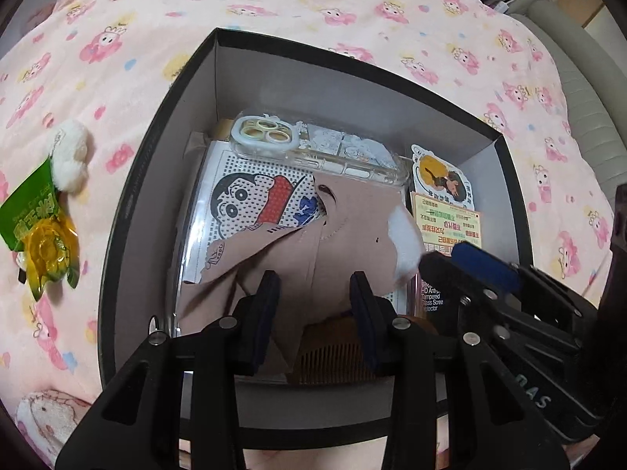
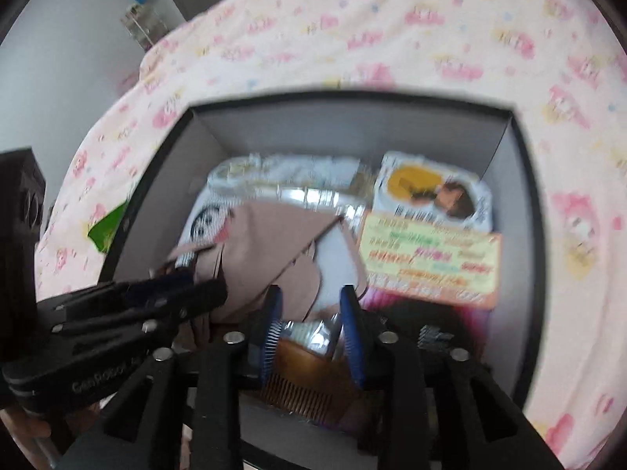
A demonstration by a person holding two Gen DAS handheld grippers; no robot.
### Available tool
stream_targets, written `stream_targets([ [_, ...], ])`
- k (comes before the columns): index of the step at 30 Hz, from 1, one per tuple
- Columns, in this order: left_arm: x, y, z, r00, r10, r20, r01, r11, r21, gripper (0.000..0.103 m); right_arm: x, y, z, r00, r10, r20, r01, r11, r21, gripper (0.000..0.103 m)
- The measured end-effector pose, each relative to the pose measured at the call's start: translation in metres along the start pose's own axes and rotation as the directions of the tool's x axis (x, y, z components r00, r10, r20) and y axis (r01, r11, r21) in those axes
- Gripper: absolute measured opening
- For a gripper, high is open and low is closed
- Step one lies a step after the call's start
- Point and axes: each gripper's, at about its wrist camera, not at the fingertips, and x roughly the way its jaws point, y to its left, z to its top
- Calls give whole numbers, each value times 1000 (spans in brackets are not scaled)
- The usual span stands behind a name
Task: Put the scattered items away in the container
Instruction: 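Lower the beige cloth into the box and open the left gripper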
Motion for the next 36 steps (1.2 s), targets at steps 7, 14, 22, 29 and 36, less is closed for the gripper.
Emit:
stream_targets([
  [7,9,12,2,999,10,-34,-11,1000,-16,38,32,-7,-4,993,19,-113,-17,1000,20,35],
  [14,14,10,9,999,-34,-33,33,999,-12,38,10,-19,4,1000,-27,-16,28,998,56,35],
  [22,7,17,11,1000,-3,-13,3,1000,-25,37,20,-27,6,997,76,-27,-72,990,124,35],
  [29,28,16,27,995,38,-94,-44,997,-60,34,44,-16,24,993,112,-41,-108,990,96,32],
  [36,-8,7,19,999,-47,-26,47,999,-25,28,50,6,32,990,38,-134,-36,999,13,31],
])
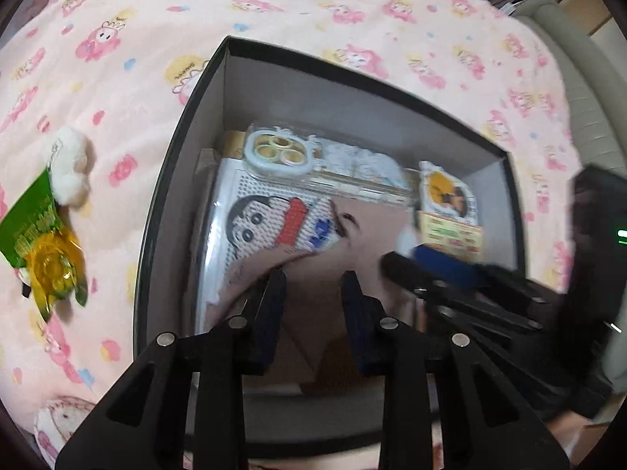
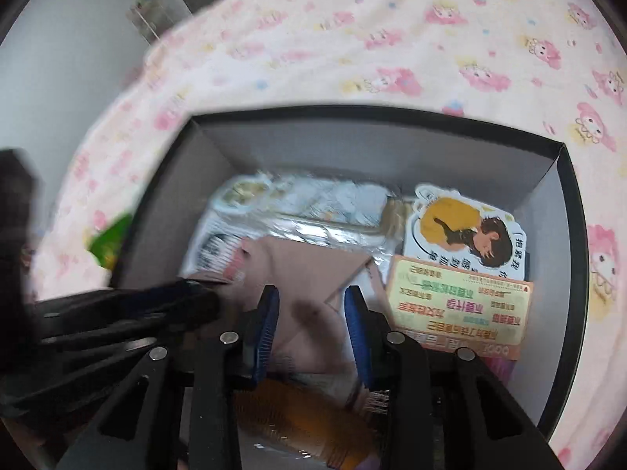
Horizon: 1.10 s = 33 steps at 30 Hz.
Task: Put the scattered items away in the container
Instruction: 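Lower the beige cloth into the box and open the left gripper, then withdraw the left gripper from the box toward the green snack bag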
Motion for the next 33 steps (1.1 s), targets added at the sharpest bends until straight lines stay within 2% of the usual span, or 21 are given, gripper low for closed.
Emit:
stream_targets([
  [2,-20,-12,-8,999,-27,47,24,998,63,33,-12,-4,-9,999,42,26,-42,999,34,31],
  [4,-38,-26,-16,994,-61,87,51,992,111,40,-35,-3,-21,996,39,76,-42,998,48,31],
  [7,-70,-42,-32,985,-108,132,85,982,166,40,-79,5,-43,985,36,171,-46,998,54,31],
  [9,-90,-51,-49,977,-144,158,111,973,201,41,-106,9,-58,974,-4,227,-9,998,56,31],
  [12,-115,-57,-70,969,-183,169,140,962,236,40,-140,13,-82,959,-10,283,-8,998,62,31],
  [16,-131,-64,-97,971,-181,159,133,953,271,40,-168,25,-116,946,-55,319,37,997,63,31],
  [20,-132,-67,-120,972,-184,143,136,945,297,40,-174,33,-145,945,-74,320,55,996,66,31],
  [23,-137,-65,-135,975,-170,143,121,947,299,39,-174,33,-160,948,-60,314,39,997,73,31],
  [29,-154,-45,-151,972,-171,162,123,955,270,39,-177,56,-172,947,-45,317,40,999,19,31],
  [33,-166,-27,-156,973,-133,190,85,968,237,39,-174,79,-172,948,-22,316,34,999,-32,31],
])
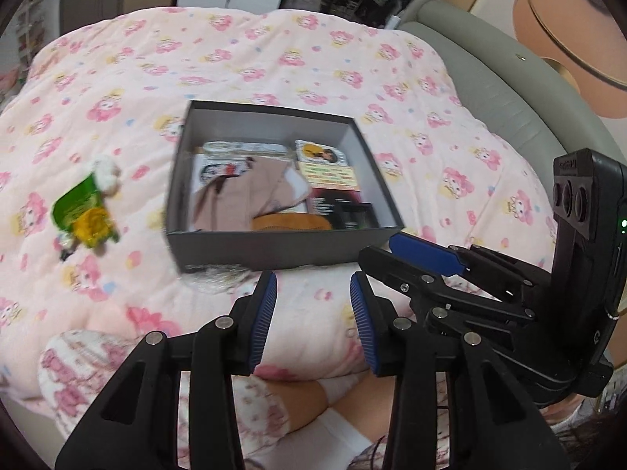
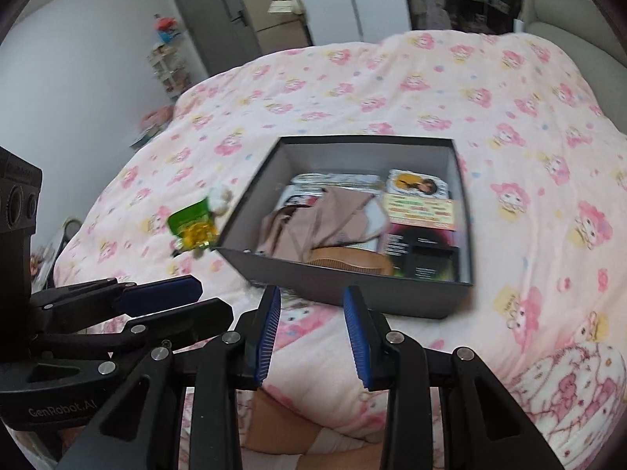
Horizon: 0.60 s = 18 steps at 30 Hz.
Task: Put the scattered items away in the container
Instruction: 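Withdraw the left gripper from the box toward the green snack bag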
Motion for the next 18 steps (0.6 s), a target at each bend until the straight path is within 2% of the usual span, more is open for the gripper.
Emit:
stream_targets([
  [8,-34,53,-13,997,63,43,-59,995,-77,36,19,57,8,998,51,-30,-54,993,-103,31],
  [12,-51,99,-15,994,80,75,-67,984,-166,39,41,91,21,988,137,-65,-146,979,-144,31],
  [15,-59,128,-18,989,110,94,-89,975,-204,39,60,104,30,962,265,-60,-270,957,-106,31],
  [18,-62,165,-25,985,151,85,-127,962,-240,39,92,109,35,975,206,-88,-211,976,-56,31],
])
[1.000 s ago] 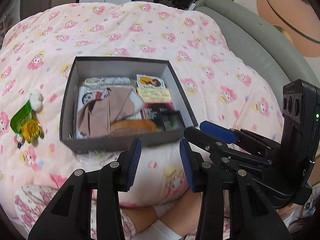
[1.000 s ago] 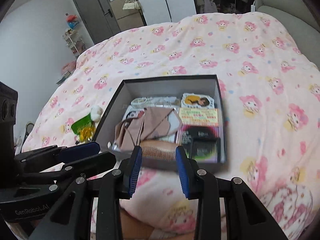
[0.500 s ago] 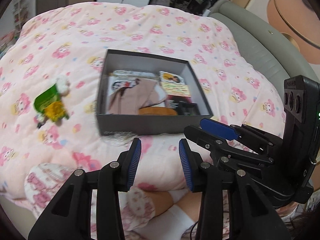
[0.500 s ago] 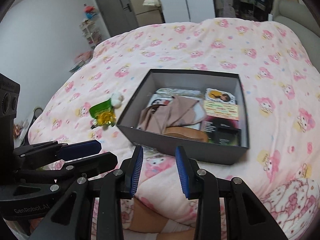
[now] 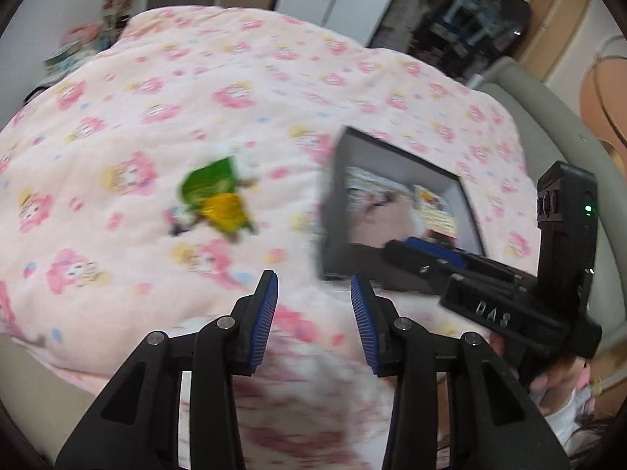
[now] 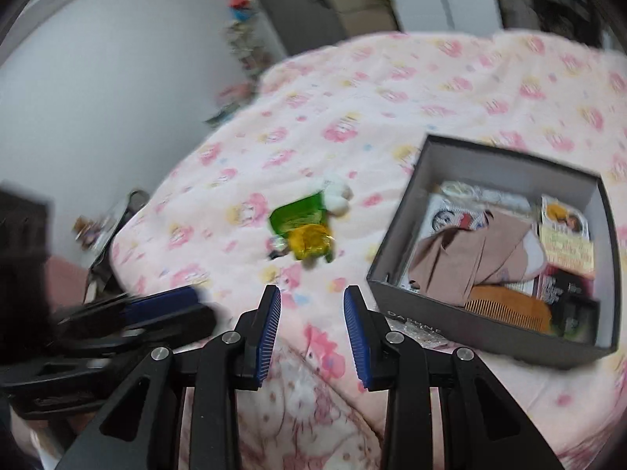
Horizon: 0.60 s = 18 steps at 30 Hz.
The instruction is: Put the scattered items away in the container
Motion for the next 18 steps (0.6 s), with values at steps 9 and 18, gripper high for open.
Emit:
stream_targets([
  [9,60,112,8,995,-41,-94,22,980,-197,39,96,38,21,986,0,-165,-18,994,-104,31],
  [18,148,148,53,976,-57,-208,-9,953,-302,47,198,23,47,957,-107,-270,110,994,-6,31],
])
